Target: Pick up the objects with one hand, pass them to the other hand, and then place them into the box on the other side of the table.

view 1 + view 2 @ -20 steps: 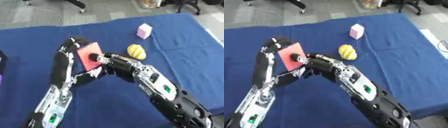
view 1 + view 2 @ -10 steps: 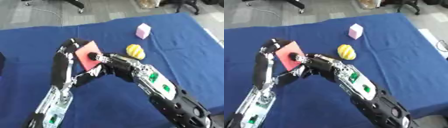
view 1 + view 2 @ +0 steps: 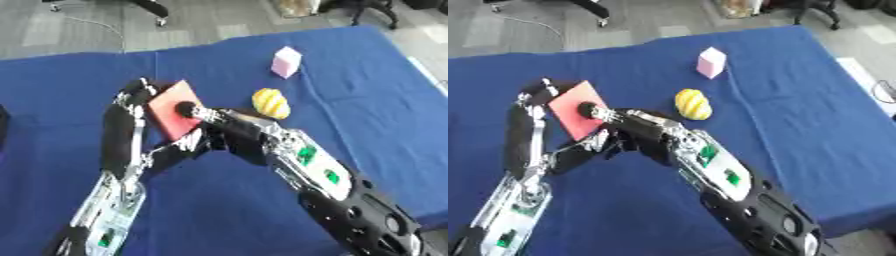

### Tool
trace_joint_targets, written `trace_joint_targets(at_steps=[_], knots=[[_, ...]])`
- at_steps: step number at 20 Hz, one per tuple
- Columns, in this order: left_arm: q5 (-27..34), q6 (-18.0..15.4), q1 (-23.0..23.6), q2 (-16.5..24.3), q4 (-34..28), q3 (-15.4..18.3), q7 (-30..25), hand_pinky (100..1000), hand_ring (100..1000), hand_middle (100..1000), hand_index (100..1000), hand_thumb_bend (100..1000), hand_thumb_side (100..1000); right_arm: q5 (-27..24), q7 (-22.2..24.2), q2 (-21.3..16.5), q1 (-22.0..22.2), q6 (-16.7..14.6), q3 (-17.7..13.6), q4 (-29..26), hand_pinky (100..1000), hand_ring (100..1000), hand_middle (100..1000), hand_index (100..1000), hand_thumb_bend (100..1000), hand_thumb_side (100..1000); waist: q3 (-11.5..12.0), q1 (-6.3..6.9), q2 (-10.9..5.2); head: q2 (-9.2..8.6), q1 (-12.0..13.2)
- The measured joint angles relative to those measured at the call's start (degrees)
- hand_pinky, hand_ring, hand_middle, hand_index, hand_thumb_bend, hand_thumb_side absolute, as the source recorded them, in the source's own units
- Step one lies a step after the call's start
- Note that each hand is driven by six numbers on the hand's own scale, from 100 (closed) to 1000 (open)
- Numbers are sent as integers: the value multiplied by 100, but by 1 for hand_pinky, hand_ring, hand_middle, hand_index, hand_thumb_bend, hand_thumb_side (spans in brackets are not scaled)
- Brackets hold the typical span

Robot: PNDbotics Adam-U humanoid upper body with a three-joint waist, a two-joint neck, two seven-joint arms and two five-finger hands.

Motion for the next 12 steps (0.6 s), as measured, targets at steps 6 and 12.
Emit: trace_joint_targets(at_steps=[6, 12], knots=[[10, 71, 1, -2, -30, -3, 390, 361, 441, 318, 388, 205, 100, -15, 98, 2, -3, -61, -31, -38, 686, 628, 474, 525, 100, 719, 0, 0, 0, 0, -1], [42, 99, 4, -2, -67, -3, 621, 365, 441, 318, 388, 212, 100, -52, 187, 6, 4, -150, -40, -88, 708, 675, 540, 653, 100, 891, 0, 0, 0, 0, -2]])
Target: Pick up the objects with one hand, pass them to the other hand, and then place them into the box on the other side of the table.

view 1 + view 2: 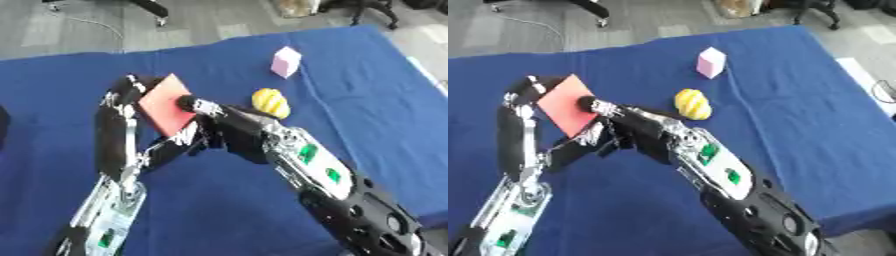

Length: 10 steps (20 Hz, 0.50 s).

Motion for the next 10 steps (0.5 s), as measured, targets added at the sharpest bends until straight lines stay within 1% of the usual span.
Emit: trace_joint_targets(at_steps=[1, 2, 3, 4, 6, 8, 10], knots=[[11, 2, 0, 0, -14, 0, 18, 366, 441, 318, 389, 213, 100, -2, 0, 1, 3, -30, 0, -11, 713, 685, 559, 681, 145, 922, 0, 0, 0, 0, 0], [19, 4, 1, 0, -34, 1, 28, 366, 441, 318, 388, 213, 100, -4, -7, 1, 8, -63, 0, -16, 717, 693, 570, 695, 168, 936, 0, 0, 0, 0, 0], [27, 3, 1, 1, -42, 2, 35, 366, 442, 317, 388, 215, 100, -7, -21, 3, 20, -99, 1, -18, 736, 725, 611, 749, 235, 981, 0, 0, 0, 0, 0], [35, 5, 4, 1, -50, 2, 40, 367, 442, 317, 388, 215, 100, -14, -43, 4, 30, -135, 2, -18, 746, 740, 633, 770, 272, 1000, 0, 0, 0, 0, 0], [48, 10, 10, 10, -78, 31, 58, 368, 441, 317, 388, 217, 100, -60, -118, 6, 54, -195, -3, -8, 771, 777, 692, 807, 329, 1000, 0, 0, 0, 0, -1], [81, 15, 11, 47, -122, 120, 84, 368, 441, 317, 388, 219, 100, -124, -246, -2, 102, -232, -24, 57, 791, 810, 748, 837, 359, 1000, -1, 0, 0, 0, -2], [101, 17, 12, 62, -156, 147, 110, 369, 441, 317, 388, 222, 100, -209, -403, -2, 102, -270, -33, 102, 800, 831, 775, 850, 376, 1000, -1, 0, 0, 0, -3]])
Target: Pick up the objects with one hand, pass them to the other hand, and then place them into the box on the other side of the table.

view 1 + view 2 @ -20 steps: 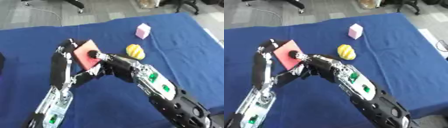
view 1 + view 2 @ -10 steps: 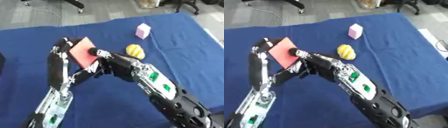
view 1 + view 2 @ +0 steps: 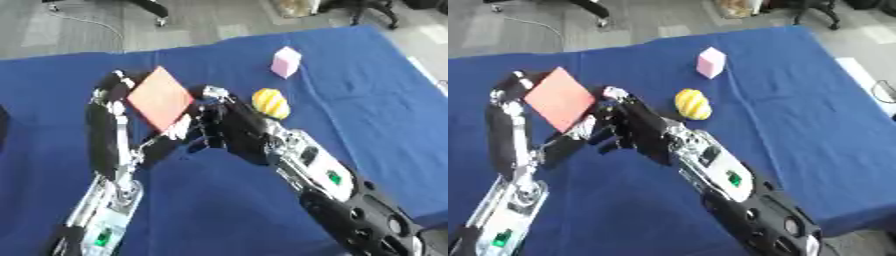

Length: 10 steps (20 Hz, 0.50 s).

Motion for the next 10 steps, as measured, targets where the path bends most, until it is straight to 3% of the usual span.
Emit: trace_joint_targets(at_steps=[6, 10], knots=[[153, 35, 22, 0, -62, 35, 201, 380, 441, 318, 391, 235, 100, -429, -534, 5, 2, -228, -183, 253, 805, 839, 802, 865, 402, 1000, -6, 0, 0, 0, -3], [276, 142, 39, -3, -159, 133, 519, 386, 442, 321, 394, 243, 100, -775, -901, 6, 2, -569, -392, 415, 796, 826, 795, 864, 359, 1000, -9, 0, 0, 0, -12]])
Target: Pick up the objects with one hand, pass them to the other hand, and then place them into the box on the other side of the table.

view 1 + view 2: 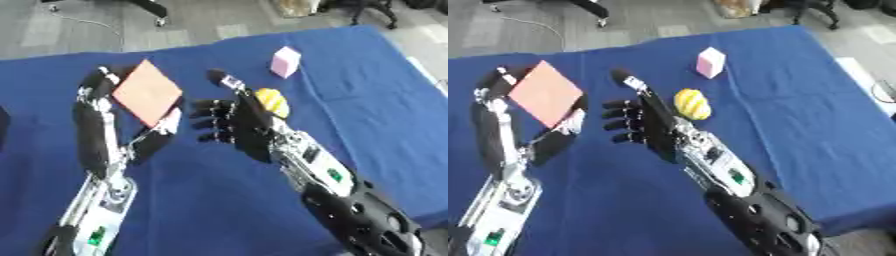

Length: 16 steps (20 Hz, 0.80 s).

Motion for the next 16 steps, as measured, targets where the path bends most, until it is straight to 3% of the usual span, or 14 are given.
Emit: trace_joint_targets(at_steps=[7, 12, 16], knots=[[86, 161, 5, -5, 0, 186, 441, 387, 442, 321, 394, 258, 100, -104, -608, 0, -12, -606, -174, -234, 785, 800, 767, 852, 228, 968, 0, 0, 0, 0, -10], [145, 412, 7, 24, -119, 683, 505, 395, 447, 328, 401, 268, 100, 137, -1015, 0, -5, -1006, -480, -807, 757, 760, 736, 847, 146, 884, 10, 0, 0, 0, 26], [239, 726, 35, 355, -288, 1197, 512, 403, 467, 348, 417, 295, 100, 306, -1357, -5, 244, -1344, -652, -1248, 744, 738, 705, 836, 101, 888, 45, 2, 0, 0, 93]])
